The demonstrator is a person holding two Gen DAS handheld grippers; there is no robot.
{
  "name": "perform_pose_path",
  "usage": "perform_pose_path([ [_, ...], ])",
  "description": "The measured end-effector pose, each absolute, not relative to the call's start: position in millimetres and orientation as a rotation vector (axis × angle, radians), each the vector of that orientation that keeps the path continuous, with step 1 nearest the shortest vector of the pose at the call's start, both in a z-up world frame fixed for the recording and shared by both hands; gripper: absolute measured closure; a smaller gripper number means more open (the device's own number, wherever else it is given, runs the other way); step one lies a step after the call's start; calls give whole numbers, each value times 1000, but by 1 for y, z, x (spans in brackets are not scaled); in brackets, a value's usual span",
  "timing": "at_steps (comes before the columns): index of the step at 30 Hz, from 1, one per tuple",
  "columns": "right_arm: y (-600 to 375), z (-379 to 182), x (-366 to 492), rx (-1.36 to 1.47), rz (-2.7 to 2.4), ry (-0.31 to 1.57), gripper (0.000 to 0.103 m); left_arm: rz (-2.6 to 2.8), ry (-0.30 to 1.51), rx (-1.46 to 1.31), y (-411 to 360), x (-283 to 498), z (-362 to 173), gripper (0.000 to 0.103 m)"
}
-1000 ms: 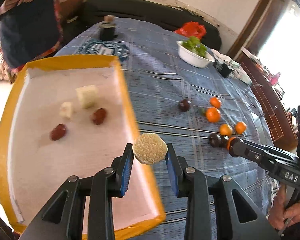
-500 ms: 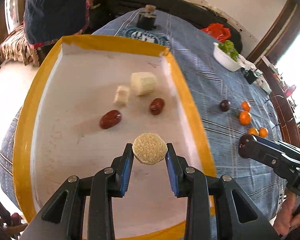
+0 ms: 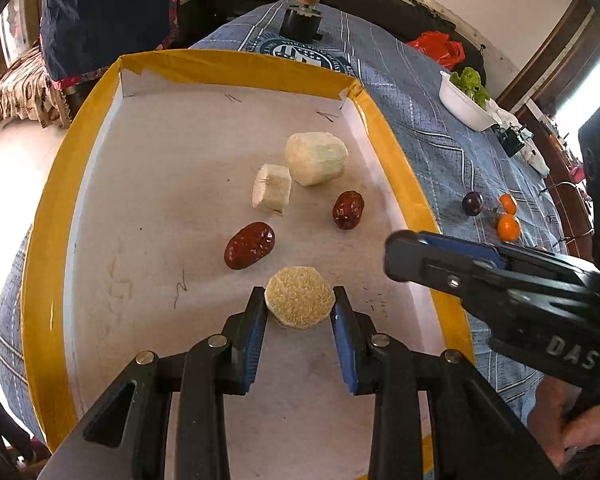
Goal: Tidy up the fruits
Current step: 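Carry the yam slice and plum over the yellow tray and open both grippers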
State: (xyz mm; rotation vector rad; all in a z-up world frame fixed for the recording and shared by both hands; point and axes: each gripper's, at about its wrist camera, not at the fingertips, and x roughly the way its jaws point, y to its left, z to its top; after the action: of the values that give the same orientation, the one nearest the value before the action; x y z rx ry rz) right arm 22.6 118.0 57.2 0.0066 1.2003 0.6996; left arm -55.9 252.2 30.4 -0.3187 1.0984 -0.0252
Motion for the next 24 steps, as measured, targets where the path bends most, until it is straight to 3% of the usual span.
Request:
perform_pose_path([
  [17, 138, 37, 42, 16, 719, 1231, 71, -62, 1076, -310, 253, -51, 32, 71],
  [24, 131, 39, 39, 41, 727, 1230, 71, -52, 1063, -324, 254, -54, 35, 64],
])
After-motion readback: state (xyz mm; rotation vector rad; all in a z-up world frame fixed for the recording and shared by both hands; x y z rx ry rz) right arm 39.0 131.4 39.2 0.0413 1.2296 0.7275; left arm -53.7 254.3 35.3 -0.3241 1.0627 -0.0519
